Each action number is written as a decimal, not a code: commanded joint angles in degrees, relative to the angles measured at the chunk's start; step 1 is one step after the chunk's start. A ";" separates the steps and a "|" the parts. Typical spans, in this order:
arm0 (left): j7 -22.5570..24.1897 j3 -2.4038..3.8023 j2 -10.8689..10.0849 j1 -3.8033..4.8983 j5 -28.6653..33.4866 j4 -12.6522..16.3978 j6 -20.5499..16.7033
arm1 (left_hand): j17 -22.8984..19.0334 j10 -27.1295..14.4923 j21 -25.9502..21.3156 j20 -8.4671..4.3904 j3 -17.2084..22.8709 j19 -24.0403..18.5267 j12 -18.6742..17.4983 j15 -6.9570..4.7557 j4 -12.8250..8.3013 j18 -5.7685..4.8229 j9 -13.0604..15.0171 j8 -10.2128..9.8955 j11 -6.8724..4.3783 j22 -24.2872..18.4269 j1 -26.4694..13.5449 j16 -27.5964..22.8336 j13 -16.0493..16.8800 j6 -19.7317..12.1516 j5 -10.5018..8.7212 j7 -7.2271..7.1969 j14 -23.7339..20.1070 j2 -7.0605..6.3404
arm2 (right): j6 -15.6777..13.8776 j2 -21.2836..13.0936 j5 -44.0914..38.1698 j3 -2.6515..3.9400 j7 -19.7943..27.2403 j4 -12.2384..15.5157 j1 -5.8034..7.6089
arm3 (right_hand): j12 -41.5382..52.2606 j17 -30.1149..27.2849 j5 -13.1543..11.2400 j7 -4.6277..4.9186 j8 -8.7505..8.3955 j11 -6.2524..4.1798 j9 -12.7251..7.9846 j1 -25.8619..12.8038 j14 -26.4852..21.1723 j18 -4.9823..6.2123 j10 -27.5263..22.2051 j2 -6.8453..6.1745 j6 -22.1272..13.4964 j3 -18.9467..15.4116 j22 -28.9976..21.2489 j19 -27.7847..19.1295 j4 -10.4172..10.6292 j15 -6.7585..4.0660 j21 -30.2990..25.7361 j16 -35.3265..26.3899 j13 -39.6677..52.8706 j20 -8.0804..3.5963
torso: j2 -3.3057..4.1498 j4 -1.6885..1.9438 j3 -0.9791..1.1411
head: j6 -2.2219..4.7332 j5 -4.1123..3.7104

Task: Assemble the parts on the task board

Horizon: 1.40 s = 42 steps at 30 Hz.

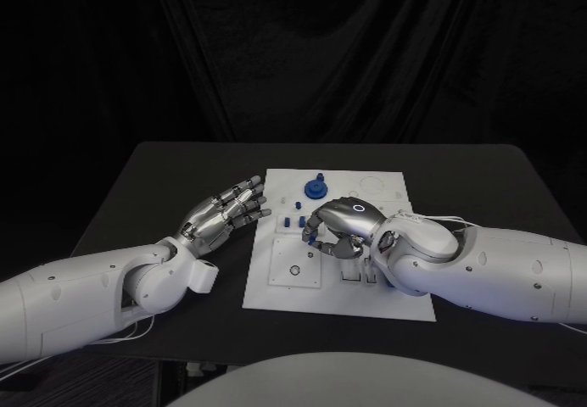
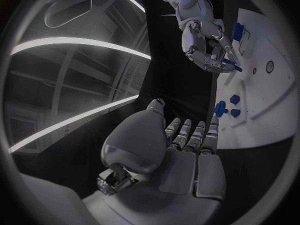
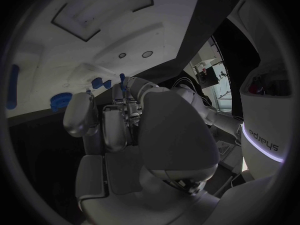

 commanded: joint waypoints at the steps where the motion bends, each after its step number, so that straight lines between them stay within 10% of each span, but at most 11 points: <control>1: 6.95 0.04 0.18 -0.15 0.02 -0.03 0.96 | 0.05 -0.18 0.04 -0.20 0.30 0.28 0.35 0.23 -0.18 -1.14 0.07 0.21 0.17 0.00 0.46 0.13 0.09 -0.01 0.34 0.40 -0.09 0.10 | 0.82 0.04 -0.85 0.04 -0.83 -0.14 -0.36 | -0.08 0.04 -0.26 0.33 -0.22 0.12 0.07 -0.03 0.52 -0.71 0.42 -0.23 -0.09 0.27 8.39 0.35 0.01 0.11 0.39 0.31 0.09 -0.13 | -0.02 0.02 -0.01 | 0.01 0.17; 42: 6.15 0.04 0.59 -0.66 0.02 -0.61 1.07 | 0.07 -0.20 0.04 -0.21 0.66 0.32 0.32 0.29 -0.26 -1.23 0.07 0.22 0.18 0.01 0.53 0.28 0.08 -0.01 0.43 0.87 -0.11 0.37 | 1.92 0.99 -0.87 0.04 -0.74 -2.17 -2.29 | -0.27 -0.23 -0.35 0.37 -0.49 0.15 0.12 0.08 0.45 -0.63 0.53 -0.26 -0.31 0.51 8.30 0.25 -0.29 0.09 0.11 0.21 -0.09 -0.16 | 0.00 0.03 -0.01 | 0.01 0.46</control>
